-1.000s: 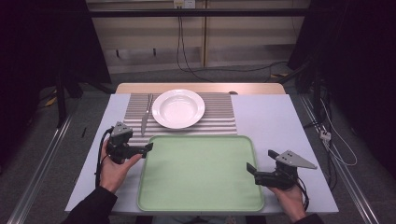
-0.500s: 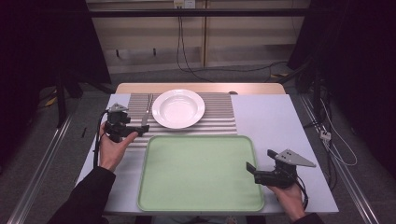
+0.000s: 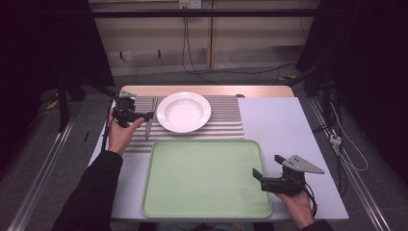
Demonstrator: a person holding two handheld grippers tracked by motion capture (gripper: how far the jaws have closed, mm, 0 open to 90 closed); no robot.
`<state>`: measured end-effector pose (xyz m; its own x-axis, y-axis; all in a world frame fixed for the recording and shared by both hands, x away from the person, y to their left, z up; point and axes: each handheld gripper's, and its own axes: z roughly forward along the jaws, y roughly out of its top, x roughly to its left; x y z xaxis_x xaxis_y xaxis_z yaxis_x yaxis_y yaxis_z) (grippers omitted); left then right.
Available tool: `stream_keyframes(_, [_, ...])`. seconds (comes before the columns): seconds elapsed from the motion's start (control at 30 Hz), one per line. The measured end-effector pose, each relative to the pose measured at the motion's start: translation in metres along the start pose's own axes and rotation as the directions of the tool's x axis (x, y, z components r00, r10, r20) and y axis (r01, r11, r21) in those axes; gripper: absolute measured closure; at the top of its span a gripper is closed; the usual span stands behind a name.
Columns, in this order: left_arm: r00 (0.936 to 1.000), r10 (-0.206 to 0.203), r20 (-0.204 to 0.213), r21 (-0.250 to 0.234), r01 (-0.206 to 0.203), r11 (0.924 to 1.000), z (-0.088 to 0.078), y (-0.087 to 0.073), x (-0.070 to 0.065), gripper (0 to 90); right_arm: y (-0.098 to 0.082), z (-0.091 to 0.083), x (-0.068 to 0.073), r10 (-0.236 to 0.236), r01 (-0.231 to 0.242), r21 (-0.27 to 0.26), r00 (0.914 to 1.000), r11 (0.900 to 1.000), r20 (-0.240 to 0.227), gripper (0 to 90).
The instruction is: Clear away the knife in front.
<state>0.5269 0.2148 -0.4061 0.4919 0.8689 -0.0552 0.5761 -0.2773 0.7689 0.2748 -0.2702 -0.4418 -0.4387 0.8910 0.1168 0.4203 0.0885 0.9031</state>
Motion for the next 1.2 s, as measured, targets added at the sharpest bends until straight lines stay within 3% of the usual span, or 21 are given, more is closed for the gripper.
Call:
stream_keyframes(0.1, [0.9999,-0.007,-0.007,0.012,0.007,0.9999,0.013,0.004,0.006,15.3,0.000,0.001,0.000,0.005,-0.005,0.002,1.0000,1.000,0.002,1.9])
stream_keyframes(0.3, [0.9977,-0.019,-0.065,0.060,0.023,0.9980,0.035,0.007,0.021,21.3,0.000,0.001,-0.001,0.003,-0.003,0.002,1.0000,1.000,0.000,1.9])
stream_keyframes(0.33, [0.9970,-0.040,-0.066,0.062,0.044,0.9971,0.038,0.007,0.023,22.8,-0.001,0.001,-0.001,0.005,-0.005,0.002,1.0000,1.000,0.001,1.9])
stream_keyframes(0.4, [0.9951,-0.075,-0.065,0.068,0.080,0.9945,0.045,0.007,0.028,26.1,-0.001,0.000,-0.002,0.005,-0.005,0.004,1.0000,1.000,0.001,1.9])
stream_keyframes(0.57, [0.9949,-0.076,-0.066,0.144,0.085,0.9860,0.061,0.007,0.030,32.8,-0.001,0.001,-0.001,0.005,-0.005,0.004,1.0000,1.000,-0.004,1.9])
stream_keyframes(0.67, [0.9933,-0.085,-0.078,0.161,0.097,0.9822,0.069,0.007,0.029,38.2,-0.001,0.001,-0.001,0.006,-0.006,0.005,1.0000,1.000,-0.005,1.9])
stream_keyframes(0.77, [0.9886,-0.133,-0.070,0.165,0.143,0.9758,0.076,0.005,0.030,46.2,-0.001,0.001,-0.002,0.010,-0.010,0.005,0.9999,1.000,-0.007,1.9])
stream_keyframes(0.83, [0.9883,-0.138,-0.065,0.180,0.148,0.9726,0.081,0.005,0.028,48.1,-0.001,0.002,-0.002,0.017,-0.017,0.006,0.9997,1.000,-0.017,1.9])
stream_keyframes(0.97, [0.9929,-0.089,-0.079,0.207,0.104,0.9729,0.085,0.010,0.022,55.2,-0.001,0.002,-0.001,0.012,-0.012,0.006,0.9998,1.000,-0.017,1.9])
stream_keyframes(1.2, [0.9937,-0.084,-0.074,0.214,0.098,0.9719,0.089,0.014,0.018,68.0,-0.001,0.002,-0.001,0.006,-0.006,0.008,0.9999,1.000,-0.015,1.9])
